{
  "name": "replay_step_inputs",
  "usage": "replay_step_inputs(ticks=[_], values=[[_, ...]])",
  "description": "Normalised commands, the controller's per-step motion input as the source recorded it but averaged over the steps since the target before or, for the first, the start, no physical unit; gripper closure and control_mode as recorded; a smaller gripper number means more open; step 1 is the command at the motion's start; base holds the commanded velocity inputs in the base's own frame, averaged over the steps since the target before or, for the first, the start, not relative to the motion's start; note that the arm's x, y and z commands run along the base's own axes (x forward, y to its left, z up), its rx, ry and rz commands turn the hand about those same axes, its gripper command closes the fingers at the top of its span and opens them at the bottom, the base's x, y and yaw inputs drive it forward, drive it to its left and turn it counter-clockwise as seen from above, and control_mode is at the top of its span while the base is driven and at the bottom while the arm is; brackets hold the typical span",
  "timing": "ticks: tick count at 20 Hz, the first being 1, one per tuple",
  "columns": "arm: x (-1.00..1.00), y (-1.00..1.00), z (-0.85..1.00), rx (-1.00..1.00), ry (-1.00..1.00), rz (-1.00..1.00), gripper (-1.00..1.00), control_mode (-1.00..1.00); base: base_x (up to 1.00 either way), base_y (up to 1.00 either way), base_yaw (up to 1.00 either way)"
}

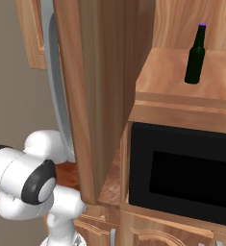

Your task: Sort all alcoholic drinks to one cabinet, and non-alcoholic drinks to the other.

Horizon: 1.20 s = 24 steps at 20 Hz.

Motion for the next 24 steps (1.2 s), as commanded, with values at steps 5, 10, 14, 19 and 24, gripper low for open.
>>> replay_step_inputs(ticks=[5, 10, 14, 19, 24], values=[[0.13, 0.0, -0.05, 0.0, 0.0, 0.0, -1.0, -1.0, 0.0, 0.0, 0.0], [0.18, 0.0, -0.06, 0.0, 0.0, 0.0, -1.0, -1.0, 0.0, 0.0, 0.0], [0.17, 0.0, -0.05, 0.0, 0.0, 0.0, -1.0, -1.0, 0.0, 0.0, 0.0], [0.12, -0.04, -0.04, 0.0, 0.0, 0.0, -1.0, -1.0, 0.0, 0.0, 0.0], [0.03, -0.07, 0.0, 0.0, 0.0, 0.0, 1.0, -1.0, 0.0, 0.0, 0.0]])
